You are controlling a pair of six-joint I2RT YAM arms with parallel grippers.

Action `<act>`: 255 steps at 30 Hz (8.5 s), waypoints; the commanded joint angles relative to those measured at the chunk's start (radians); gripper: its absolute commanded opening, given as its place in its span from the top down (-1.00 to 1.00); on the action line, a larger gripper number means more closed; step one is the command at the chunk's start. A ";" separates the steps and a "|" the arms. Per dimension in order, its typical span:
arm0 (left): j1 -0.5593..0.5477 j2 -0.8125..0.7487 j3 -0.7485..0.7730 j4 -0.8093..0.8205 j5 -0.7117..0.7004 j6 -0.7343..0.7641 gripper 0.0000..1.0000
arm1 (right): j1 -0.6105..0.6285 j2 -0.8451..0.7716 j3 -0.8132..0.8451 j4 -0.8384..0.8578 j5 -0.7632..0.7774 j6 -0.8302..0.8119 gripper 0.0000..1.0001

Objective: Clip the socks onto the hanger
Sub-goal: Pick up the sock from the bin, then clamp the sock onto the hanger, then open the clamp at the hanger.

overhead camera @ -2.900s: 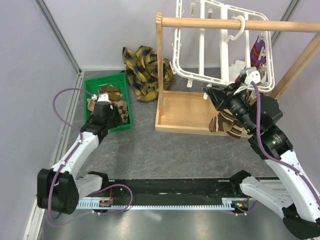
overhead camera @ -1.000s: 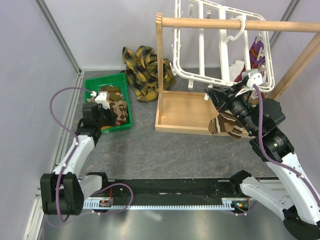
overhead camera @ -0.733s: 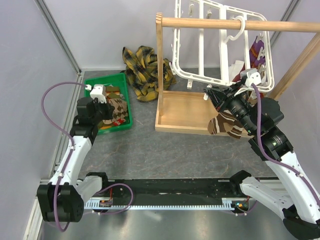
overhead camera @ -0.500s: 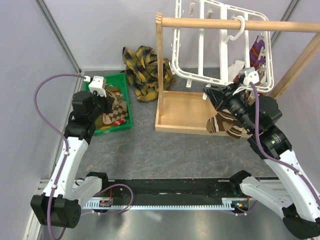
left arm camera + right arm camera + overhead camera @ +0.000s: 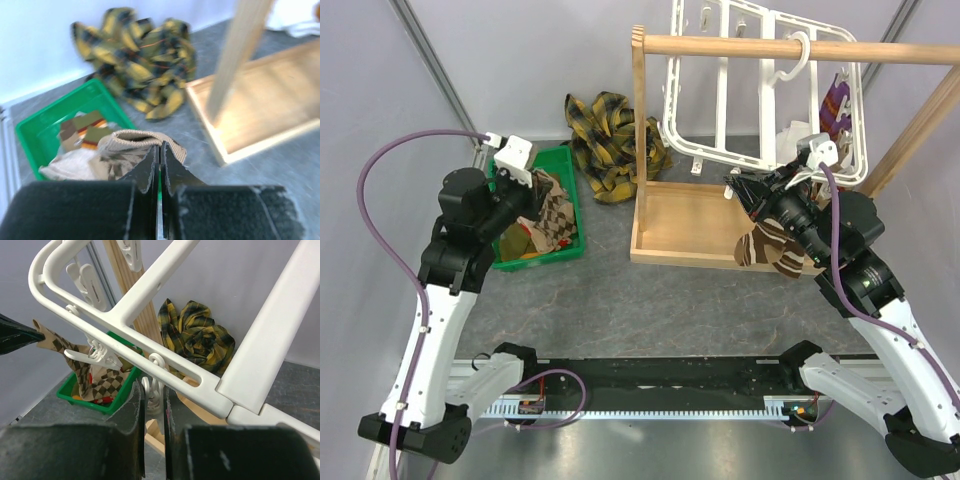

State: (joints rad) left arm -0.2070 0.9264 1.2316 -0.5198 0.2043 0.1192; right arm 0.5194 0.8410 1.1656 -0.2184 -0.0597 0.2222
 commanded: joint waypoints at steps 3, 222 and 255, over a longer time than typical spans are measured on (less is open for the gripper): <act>-0.100 0.032 0.146 -0.140 0.168 0.065 0.96 | 0.001 0.007 0.040 -0.022 -0.063 0.014 0.99; -0.859 0.267 -0.141 1.078 -0.546 0.123 -0.56 | 0.064 -0.085 0.031 -0.045 0.087 0.052 -0.88; -0.759 0.442 -0.165 1.382 -0.419 0.091 0.97 | 0.064 -0.034 0.130 -0.088 -0.173 -0.020 -0.90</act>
State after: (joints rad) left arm -0.9661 1.3788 1.0752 0.8474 -0.2352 0.2180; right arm 0.5808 0.7753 1.2182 -0.2928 -0.1268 0.2298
